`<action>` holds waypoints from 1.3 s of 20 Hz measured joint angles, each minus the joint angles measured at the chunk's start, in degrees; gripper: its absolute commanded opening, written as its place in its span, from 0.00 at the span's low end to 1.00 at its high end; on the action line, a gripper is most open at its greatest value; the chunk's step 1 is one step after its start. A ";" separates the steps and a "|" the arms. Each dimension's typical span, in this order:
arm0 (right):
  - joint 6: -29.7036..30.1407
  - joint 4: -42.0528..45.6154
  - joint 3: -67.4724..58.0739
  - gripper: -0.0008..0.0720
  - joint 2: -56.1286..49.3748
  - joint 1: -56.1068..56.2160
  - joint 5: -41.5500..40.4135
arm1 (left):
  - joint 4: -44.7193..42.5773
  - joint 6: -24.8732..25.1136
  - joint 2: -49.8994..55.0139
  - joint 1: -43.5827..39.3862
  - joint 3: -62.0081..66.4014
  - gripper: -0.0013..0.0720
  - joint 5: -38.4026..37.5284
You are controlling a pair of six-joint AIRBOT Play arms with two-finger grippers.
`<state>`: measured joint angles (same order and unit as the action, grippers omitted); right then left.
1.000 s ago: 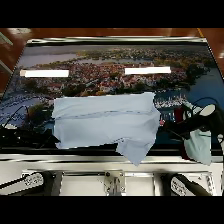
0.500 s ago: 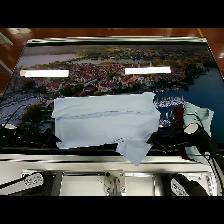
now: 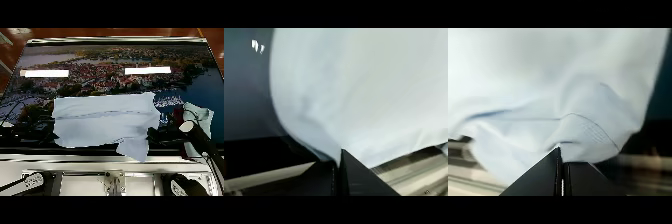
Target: Fold the shirts.
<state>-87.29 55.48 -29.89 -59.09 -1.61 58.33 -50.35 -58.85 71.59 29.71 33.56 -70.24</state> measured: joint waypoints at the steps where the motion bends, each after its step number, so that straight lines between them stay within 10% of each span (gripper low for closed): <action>1: 0.00 -0.31 -2.36 0.09 0.24 0.04 -0.72 | 0.04 0.00 -0.96 -0.02 1.62 0.07 0.26; 16: -2.21 -1.92 -38.77 0.12 -27.56 0.52 -11.26 | 0.07 -10.32 16.61 -9.14 36.30 0.08 7.02; 18: -2.49 -1.90 -40.11 0.15 -30.91 0.61 -12.48 | 0.02 -11.15 20.70 -10.62 39.85 0.46 7.15; 20: -2.51 -1.55 -40.79 0.93 -33.29 0.61 -13.86 | 0.04 -12.68 23.93 -11.58 42.51 0.85 7.21; 26: 2.45 6.36 -43.08 0.94 -33.29 -2.12 -11.26 | -0.90 -14.88 27.34 -10.43 47.43 0.83 0.70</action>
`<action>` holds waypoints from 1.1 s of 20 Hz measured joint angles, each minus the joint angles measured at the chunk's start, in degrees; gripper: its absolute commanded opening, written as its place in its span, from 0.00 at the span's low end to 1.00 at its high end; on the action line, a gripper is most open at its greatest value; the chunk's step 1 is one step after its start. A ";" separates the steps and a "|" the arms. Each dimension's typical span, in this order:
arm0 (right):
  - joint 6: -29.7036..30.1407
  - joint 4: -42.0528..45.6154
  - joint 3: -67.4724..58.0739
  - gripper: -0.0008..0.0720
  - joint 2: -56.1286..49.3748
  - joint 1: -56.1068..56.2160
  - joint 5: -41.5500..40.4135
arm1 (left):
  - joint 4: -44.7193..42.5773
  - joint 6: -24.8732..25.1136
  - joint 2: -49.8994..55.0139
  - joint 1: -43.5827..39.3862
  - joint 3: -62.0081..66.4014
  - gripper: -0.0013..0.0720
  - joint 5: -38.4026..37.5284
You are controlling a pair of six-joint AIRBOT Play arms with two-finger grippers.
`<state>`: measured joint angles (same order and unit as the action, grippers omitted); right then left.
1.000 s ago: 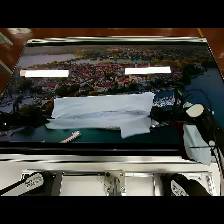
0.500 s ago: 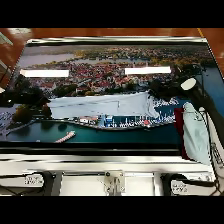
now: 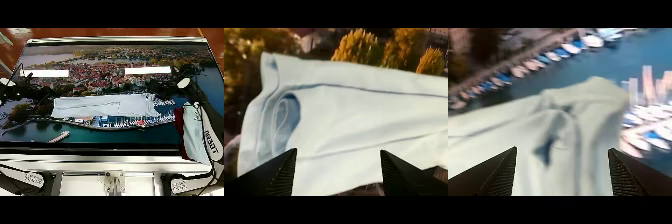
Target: Fold the shirts.
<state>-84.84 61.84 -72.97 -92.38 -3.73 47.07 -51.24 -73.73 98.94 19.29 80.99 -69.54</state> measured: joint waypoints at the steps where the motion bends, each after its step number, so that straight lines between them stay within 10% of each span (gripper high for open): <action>1: -0.35 2.56 -0.24 0.94 0.31 -1.05 1.53 | -0.13 -0.11 0.07 0.63 0.61 0.82 -2.10; 15: 8.17 -14.40 -0.92 0.94 -10.54 -7.21 14.58 | 2.86 -0.50 -7.56 -0.59 2.12 0.82 -13.38; 16: 8.68 -16.33 -0.92 0.85 -11.47 -7.21 15.43 | 3.04 -0.50 -7.85 -1.16 2.12 0.82 -13.44; 18: 10.05 -18.16 -0.87 0.22 -13.22 -7.06 16.37 | 3.10 -0.52 -8.09 -2.32 2.12 0.82 -13.44; 21: 12.83 -20.44 -0.87 0.09 -13.49 -7.37 18.43 | 3.23 -0.52 -8.31 -4.39 2.12 0.79 -13.35; 22: 13.77 -20.96 -0.85 0.09 -12.90 -7.52 19.10 | 3.26 -0.55 -8.39 -5.25 2.12 0.56 -12.96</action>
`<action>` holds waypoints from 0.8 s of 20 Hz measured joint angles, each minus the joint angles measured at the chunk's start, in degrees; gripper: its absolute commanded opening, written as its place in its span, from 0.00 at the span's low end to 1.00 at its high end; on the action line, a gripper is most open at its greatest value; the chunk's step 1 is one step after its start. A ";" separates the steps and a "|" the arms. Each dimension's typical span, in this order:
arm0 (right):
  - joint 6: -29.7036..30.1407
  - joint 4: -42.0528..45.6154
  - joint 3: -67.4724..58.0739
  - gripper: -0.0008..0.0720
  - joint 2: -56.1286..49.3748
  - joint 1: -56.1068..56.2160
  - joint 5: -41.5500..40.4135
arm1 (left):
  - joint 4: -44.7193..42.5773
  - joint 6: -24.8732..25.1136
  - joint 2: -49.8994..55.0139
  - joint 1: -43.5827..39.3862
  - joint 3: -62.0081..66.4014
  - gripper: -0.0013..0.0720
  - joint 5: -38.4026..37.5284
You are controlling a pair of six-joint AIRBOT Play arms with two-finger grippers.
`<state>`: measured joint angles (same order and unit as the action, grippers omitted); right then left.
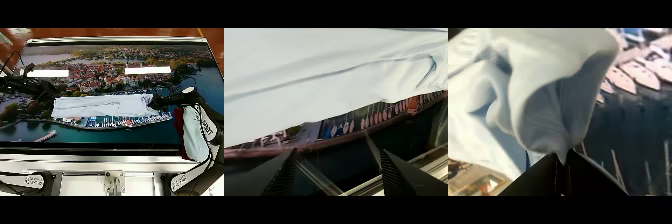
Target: Fold the shirts.
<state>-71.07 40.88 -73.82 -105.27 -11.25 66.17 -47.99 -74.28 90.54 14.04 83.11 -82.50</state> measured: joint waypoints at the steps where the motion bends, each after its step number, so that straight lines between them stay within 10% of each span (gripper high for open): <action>1: 0.79 -0.74 0.00 0.09 1.03 -0.31 0.94 | 0.00 -0.04 0.00 -0.92 0.00 0.21 0.59; 2: 1.31 -1.22 -0.02 0.09 2.43 -0.70 1.49 | 0.02 -0.07 0.00 -2.10 -0.04 0.09 1.62; 16: -7.74 6.08 0.02 0.09 29.00 -2.78 20.85 | 8.02 0.04 10.34 -38.29 -2.45 0.07 28.70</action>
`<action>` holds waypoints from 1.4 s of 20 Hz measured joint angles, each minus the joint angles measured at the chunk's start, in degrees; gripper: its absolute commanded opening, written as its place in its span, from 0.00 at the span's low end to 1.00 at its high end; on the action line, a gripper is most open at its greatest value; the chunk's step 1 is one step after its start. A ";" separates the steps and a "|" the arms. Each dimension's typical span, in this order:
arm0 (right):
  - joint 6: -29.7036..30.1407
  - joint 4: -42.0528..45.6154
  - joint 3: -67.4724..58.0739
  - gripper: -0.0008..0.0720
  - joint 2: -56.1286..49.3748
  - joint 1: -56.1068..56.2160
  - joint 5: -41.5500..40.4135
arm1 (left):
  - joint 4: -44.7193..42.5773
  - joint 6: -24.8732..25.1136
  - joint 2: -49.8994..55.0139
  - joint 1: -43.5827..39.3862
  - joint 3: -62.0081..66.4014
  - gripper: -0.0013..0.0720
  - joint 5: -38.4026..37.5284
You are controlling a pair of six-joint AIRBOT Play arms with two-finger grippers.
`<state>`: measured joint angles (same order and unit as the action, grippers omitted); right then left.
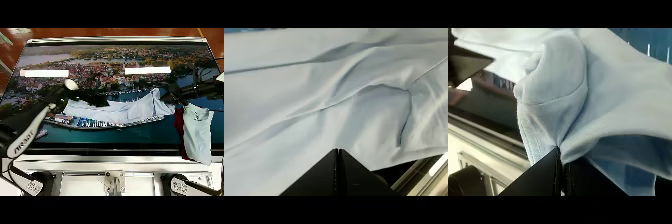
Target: Fold the shirts.
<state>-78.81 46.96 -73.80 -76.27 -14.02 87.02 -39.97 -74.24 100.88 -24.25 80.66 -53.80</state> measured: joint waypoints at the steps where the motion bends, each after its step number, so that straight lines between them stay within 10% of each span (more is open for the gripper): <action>1: -0.63 0.28 0.00 0.09 1.40 0.00 0.79 | 1.14 0.02 0.85 -2.47 -0.02 0.07 1.62; 13: -9.11 1.46 0.00 0.09 11.32 2.56 2.97 | 19.10 1.31 7.69 -13.42 -0.04 0.07 10.64; 24: -11.45 -7.28 0.00 0.09 -0.02 34.36 -33.09 | 3.85 3.76 -18.86 22.95 -0.02 0.07 1.42; 25: -11.04 -9.53 0.00 0.18 -2.97 37.24 -37.24 | 3.50 3.80 -21.22 26.36 -0.02 0.07 -0.44; 27: -9.51 -16.28 0.00 0.89 -8.90 41.94 -45.20 | 2.71 4.13 -25.49 32.57 -0.02 0.07 -4.26; 28: -8.00 -20.44 0.00 0.89 -11.58 43.69 -48.06 | 2.73 4.52 -27.28 34.97 -0.02 0.07 -6.56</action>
<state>-86.80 26.52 -73.80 -87.85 29.67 38.96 -37.23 -69.71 73.60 10.72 80.64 -60.36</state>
